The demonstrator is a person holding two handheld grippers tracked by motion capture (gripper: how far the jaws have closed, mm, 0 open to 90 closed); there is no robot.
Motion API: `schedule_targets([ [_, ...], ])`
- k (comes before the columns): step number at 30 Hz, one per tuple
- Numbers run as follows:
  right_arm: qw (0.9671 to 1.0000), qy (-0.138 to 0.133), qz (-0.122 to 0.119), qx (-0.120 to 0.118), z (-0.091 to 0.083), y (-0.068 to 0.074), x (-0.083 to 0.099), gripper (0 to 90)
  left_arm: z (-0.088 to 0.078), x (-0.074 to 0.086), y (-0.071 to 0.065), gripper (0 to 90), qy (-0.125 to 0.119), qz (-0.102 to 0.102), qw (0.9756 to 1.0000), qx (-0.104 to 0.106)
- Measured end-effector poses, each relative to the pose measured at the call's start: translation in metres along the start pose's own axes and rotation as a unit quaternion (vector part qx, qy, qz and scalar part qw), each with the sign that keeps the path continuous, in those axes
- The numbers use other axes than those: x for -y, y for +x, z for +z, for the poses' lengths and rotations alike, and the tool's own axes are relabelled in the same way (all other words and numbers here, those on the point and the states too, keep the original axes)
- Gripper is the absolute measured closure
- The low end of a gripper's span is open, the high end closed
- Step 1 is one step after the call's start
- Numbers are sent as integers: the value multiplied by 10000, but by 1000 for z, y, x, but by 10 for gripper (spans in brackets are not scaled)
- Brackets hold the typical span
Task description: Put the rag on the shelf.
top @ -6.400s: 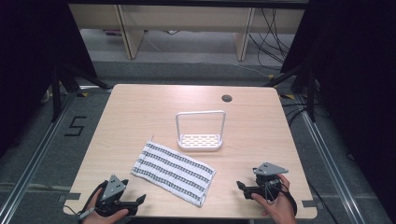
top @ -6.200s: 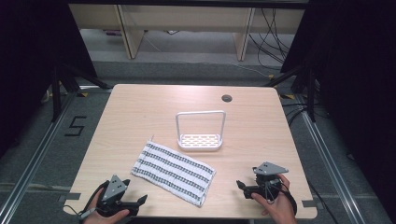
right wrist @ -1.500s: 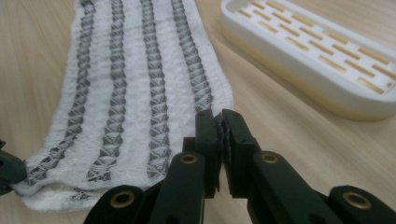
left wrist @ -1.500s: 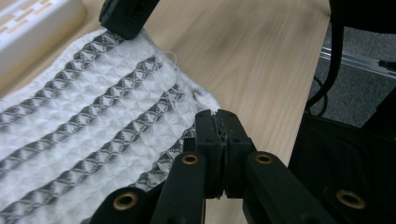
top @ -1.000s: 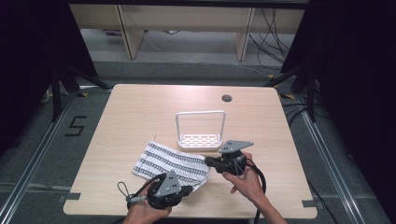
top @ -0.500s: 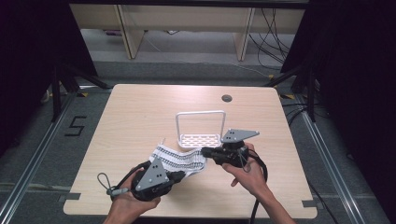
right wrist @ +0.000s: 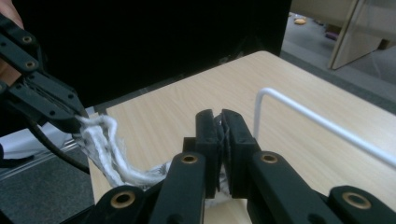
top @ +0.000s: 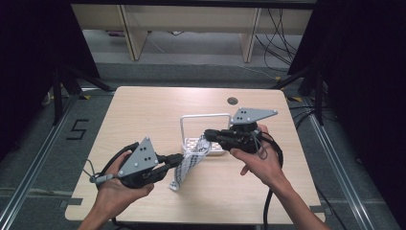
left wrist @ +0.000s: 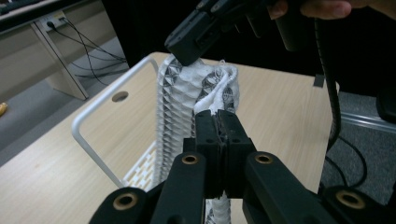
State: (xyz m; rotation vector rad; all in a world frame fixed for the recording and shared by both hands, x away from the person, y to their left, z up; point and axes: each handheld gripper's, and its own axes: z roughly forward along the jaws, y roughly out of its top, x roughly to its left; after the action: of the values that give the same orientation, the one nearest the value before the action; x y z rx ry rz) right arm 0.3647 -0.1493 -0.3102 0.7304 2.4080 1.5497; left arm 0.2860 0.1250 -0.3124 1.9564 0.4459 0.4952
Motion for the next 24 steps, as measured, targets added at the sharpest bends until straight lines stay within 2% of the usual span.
schedule_targets([
  [1, 9999, -41, -106, 60, -2, 0, -3, 867, -2, -4, 2, 878, -35, 1, 10000, -22],
  [2, 10000, -12, 5, 19, -6, 0, -8, 867, -3, -8, 5, 878, -67, 3, 10000, -62],
  [4, 10000, -20, 47, 35, -9, 0, -10, 868, -3, -13, 10, 878, -101, -14, 9999, -126],
  [5, 9999, -50, -17, 118, -11, 0, -11, 867, -2, -16, 13, 878, -112, -46, 9998, -139],
  [8, 9997, -129, -74, 176, -19, -2, -15, 868, 2, -22, 23, 878, -78, -40, 9998, -197],
  [12, 9995, -192, -5, 235, -28, -6, -18, 868, 12, -31, 30, 878, -107, -93, 9996, -257],
  [14, 9992, -227, 35, 337, -36, -8, -20, 867, 17, -36, 34, 878, -126, -84, 9995, -276],
  [18, 9988, -289, 8, 396, -40, -11, -22, 868, 26, -46, 42, 878, -167, -65, 9992, -346],
  [19, 9984, -330, 71, 458, -42, -13, -24, 868, 28, -49, 44, 878, -132, -54, 9992, -367],
  [21, 9980, -379, -13, 497, -43, -16, -25, 868, 32, -54, 48, 878, -139, -58, 9990, -414],
  [24, 9972, -446, 57, 596, -45, -19, -28, 868, 37, -61, 56, 878, -201, -106, 9986, -484],
])
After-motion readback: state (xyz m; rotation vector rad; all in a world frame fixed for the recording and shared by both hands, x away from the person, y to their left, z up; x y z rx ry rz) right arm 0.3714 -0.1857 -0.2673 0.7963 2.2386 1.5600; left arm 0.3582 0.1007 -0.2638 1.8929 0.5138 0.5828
